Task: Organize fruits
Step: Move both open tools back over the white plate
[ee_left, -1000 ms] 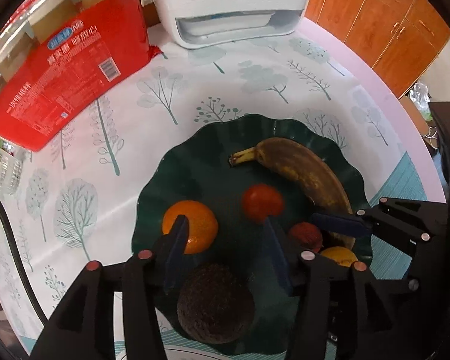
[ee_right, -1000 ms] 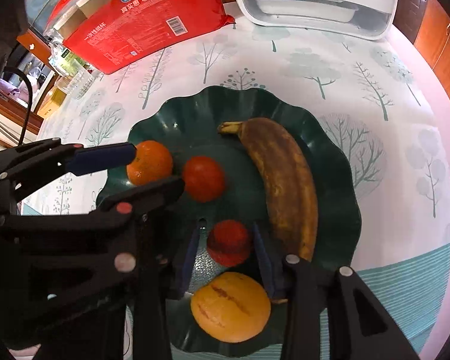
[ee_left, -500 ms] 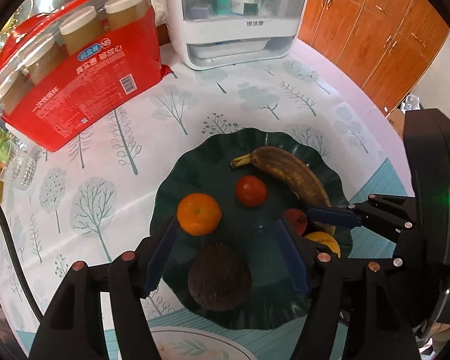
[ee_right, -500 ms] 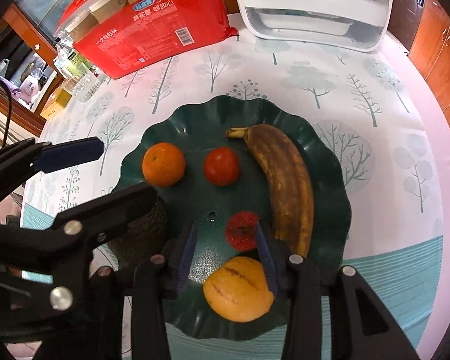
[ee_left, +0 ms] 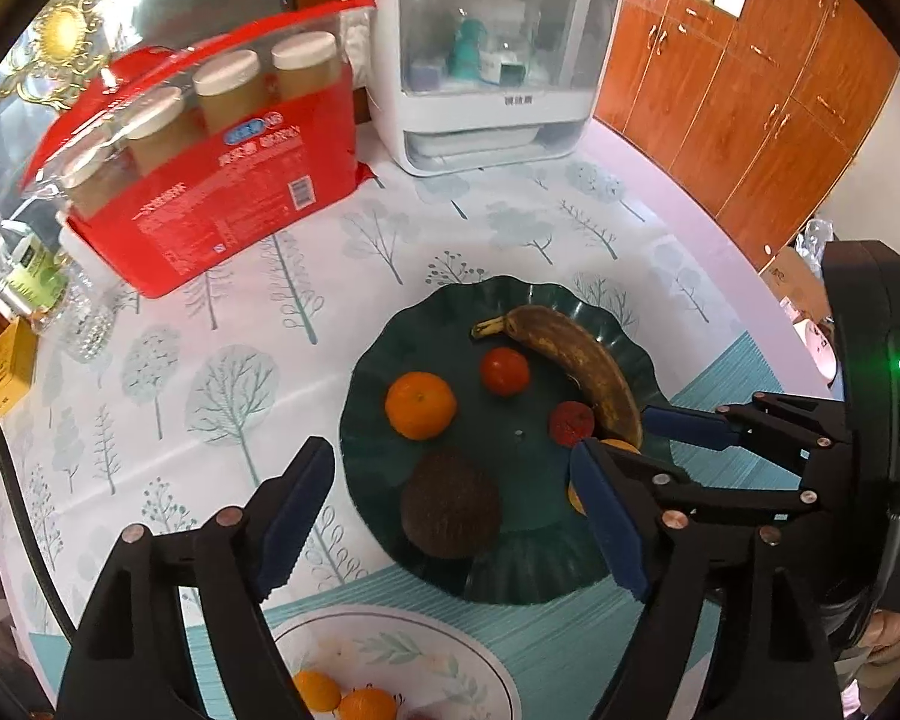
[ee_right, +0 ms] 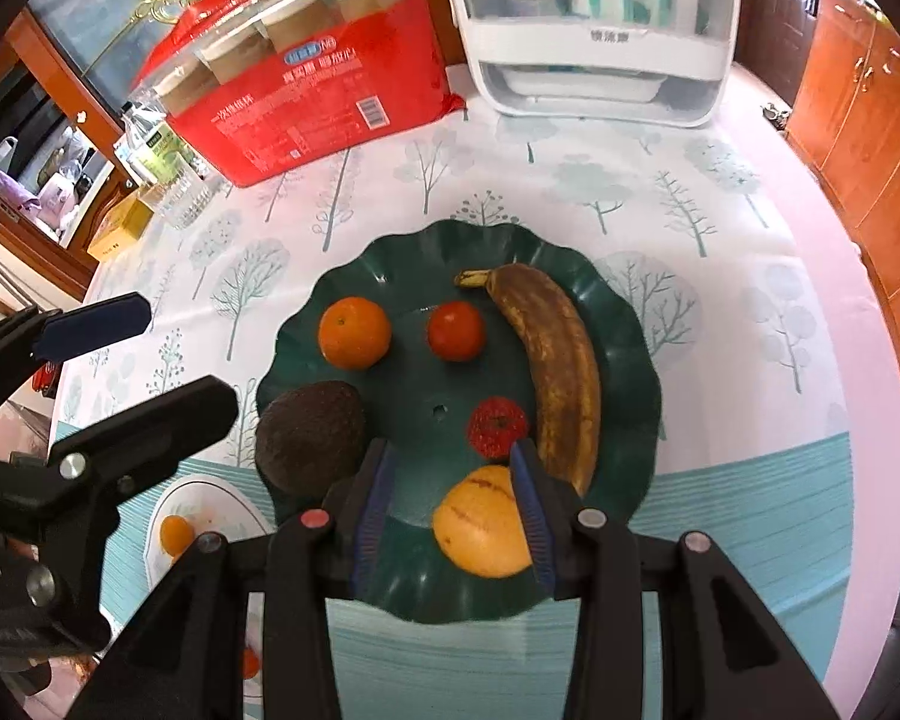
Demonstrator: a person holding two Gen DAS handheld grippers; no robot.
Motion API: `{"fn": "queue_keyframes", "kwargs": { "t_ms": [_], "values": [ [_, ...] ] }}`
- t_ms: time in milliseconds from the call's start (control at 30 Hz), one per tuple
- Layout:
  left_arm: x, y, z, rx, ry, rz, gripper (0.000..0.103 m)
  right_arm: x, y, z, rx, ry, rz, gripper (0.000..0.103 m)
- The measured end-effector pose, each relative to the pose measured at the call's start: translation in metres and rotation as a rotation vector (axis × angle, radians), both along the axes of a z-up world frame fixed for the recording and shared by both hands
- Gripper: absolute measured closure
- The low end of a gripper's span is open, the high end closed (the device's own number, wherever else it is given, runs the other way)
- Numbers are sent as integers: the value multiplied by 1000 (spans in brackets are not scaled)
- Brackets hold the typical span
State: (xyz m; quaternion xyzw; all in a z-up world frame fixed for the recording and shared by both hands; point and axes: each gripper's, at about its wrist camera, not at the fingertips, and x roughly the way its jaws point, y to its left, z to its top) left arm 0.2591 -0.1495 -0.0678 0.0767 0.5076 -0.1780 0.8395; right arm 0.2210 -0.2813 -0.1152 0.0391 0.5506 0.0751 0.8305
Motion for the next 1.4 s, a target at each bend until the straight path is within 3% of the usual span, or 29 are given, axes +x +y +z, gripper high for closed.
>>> {"fn": "queue_keyframes", "kwargs": {
  "t_ms": [300,567,700,900,1133,1400],
  "values": [
    [-32,25,40,-53,-32,11,21,-31,7,39,19,-54,-50,62],
    [-65,64,74,-82,-86,27,20,-63,39,72,40,-103,-43,62],
    [-81,90,85,-99,-107,45,19,-79,55,81,86,-118,-29,52],
    [-105,127,91,-103,-136,72,17,-100,79,84,72,-136,-30,49],
    [-128,159,60,-94,-113,90,17,-125,115,64,-23,-139,13,49],
    [-146,172,-13,-67,-36,86,17,-152,144,14,-74,-95,70,49]
  ]
}}
